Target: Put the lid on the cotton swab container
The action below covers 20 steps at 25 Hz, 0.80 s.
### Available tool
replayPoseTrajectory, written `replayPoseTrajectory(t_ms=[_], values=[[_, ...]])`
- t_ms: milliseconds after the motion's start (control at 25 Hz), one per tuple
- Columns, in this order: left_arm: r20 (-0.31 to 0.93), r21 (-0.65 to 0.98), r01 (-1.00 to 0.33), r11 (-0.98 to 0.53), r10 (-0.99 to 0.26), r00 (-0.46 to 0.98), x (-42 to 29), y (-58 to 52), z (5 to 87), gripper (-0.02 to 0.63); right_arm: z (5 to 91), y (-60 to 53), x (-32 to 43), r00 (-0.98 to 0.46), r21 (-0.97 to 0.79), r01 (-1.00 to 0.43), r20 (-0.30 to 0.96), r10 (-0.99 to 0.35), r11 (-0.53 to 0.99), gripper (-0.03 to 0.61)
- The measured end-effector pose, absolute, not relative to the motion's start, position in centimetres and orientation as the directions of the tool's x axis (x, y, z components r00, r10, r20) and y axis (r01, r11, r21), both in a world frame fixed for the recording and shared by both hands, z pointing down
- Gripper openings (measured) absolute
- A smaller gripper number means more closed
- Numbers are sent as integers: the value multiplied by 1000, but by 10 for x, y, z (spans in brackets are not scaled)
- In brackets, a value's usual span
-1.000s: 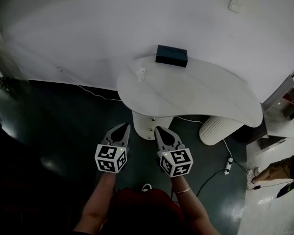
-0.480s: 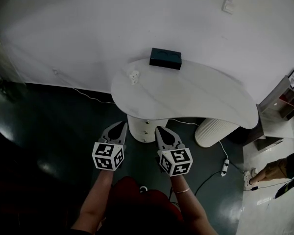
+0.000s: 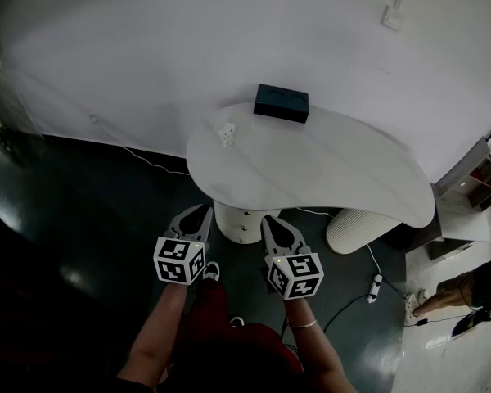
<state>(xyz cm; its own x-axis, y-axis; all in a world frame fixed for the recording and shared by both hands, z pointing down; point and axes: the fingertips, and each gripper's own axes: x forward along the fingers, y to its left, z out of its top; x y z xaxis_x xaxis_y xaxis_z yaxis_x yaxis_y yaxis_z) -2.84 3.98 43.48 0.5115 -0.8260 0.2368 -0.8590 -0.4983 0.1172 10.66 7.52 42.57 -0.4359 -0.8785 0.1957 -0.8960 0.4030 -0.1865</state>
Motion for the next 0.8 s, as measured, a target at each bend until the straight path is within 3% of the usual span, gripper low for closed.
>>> replayPoseTrajectory(t_ms=[600, 800], values=[[274, 150, -828, -541, -782, 560, -38, -81, 464, 31, 443, -36, 88, -406, -187, -911, 241, -882, 368, 16], [293, 155, -805, -573, -751, 591, -39, -126, 470, 80, 444, -77, 80, -386, -180, -920, 256, -886, 349, 17]])
